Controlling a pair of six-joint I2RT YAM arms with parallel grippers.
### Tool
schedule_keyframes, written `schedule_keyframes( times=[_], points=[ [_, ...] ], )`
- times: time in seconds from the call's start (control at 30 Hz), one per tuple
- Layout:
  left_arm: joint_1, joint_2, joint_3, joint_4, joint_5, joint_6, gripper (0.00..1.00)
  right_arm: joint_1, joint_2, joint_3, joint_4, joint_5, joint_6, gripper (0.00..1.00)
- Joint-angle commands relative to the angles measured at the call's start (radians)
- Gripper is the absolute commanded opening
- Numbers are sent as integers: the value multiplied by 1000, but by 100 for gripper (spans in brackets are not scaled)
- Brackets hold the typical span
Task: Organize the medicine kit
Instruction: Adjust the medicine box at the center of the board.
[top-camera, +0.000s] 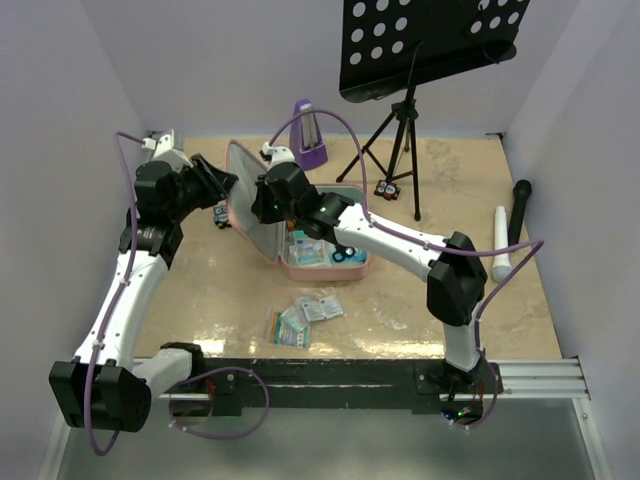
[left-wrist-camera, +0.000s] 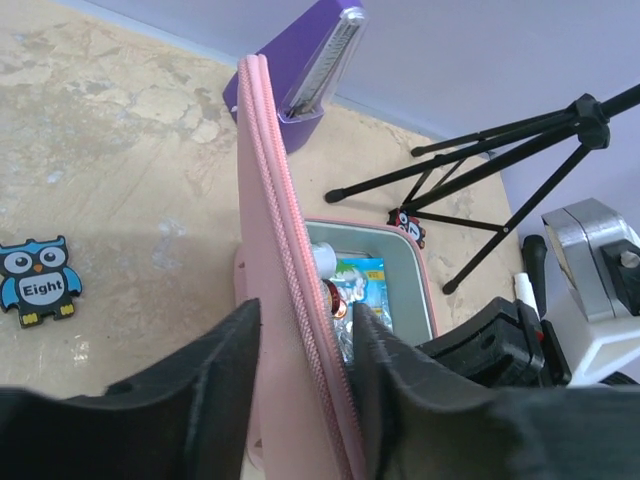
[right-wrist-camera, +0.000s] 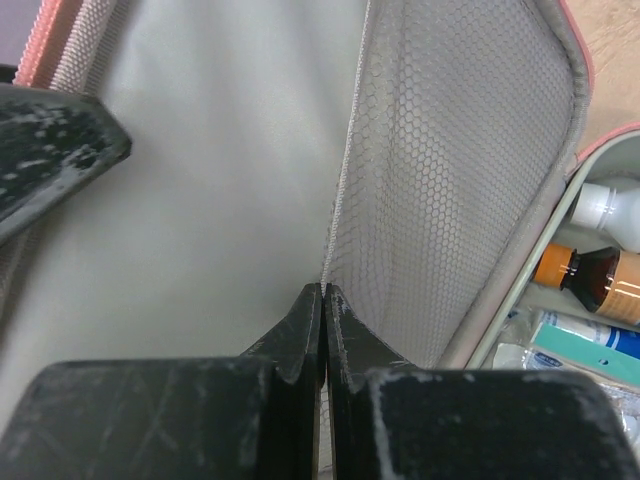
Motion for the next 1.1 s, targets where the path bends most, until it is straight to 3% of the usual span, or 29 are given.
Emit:
schedule_keyframes(
  times=[0.0,0.1,0.27,0.4,0.6,0.77,1.07],
  points=[
    [6,13,46,8,5,38,36,-6,-66,-12,-8,26,-25,2],
    [6,22,44,8,20,46,24,-4,-78,-20,-8,26,-25,7],
    [6,14,44,25,48,46,9,-6,-105,-20,-22,29,-22,31],
    [6,14,73,33,81,38,0,-6,-160,-26,-68,71,-27,42],
    [4,16,138,25,149,8,0,-6,-333,-254,-53,232,-96,42],
    [4,-4,179,-13,167,-8,0,-6,-388,-483,-26,325,-88,34],
    [-2,-9,221,-82,190,-6,0,-6,-349,-587,-6,372,-59,37]
  ],
)
